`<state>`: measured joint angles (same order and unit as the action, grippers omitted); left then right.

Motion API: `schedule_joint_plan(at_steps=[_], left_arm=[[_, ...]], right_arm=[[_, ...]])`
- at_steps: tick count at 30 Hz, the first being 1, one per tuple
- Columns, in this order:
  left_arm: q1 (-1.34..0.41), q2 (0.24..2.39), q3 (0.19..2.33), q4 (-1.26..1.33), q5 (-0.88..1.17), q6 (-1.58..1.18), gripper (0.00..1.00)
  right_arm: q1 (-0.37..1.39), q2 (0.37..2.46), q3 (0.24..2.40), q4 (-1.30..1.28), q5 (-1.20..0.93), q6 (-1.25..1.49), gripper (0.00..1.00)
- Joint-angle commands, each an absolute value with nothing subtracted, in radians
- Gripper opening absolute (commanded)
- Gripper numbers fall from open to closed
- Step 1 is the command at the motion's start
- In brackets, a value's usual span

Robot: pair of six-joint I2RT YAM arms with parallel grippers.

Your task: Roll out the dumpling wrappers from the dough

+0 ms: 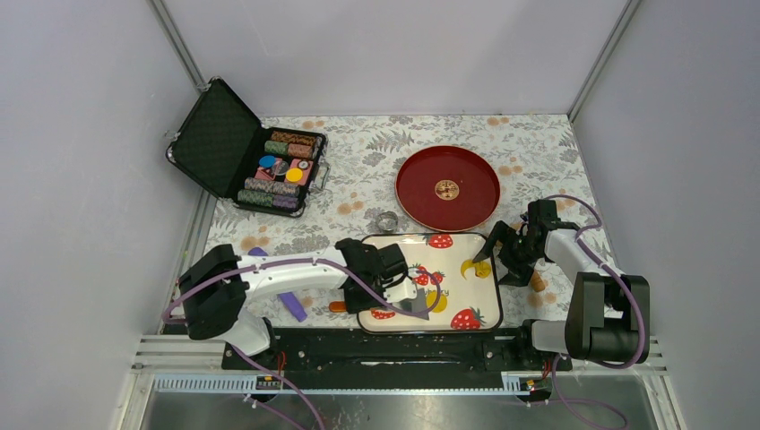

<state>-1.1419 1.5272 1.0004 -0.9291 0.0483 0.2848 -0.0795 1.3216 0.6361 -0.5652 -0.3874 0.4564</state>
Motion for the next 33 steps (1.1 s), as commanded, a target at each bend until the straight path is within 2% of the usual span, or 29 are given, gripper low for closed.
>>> schedule_joint_plan(at_steps=[1,18,33], left_arm=[[-1.147,1.541,1.052,-0.910,0.056,0.289,0.00],[-1.148,1.543,1.059,-0.853,0.066,0.258,0.00],[-1.146,1.447,1.020,-0.767,0.055,0.234,0.00]], right_arm=[[-0.083,1.324,0.630,-0.561,-0.412,0.448,1.00],[-0.083,1.328,0.603,-0.533,-0.454,0.458,1.00],[-0.083,1.335,0.601,-0.529,-0.463,0.456,0.99]])
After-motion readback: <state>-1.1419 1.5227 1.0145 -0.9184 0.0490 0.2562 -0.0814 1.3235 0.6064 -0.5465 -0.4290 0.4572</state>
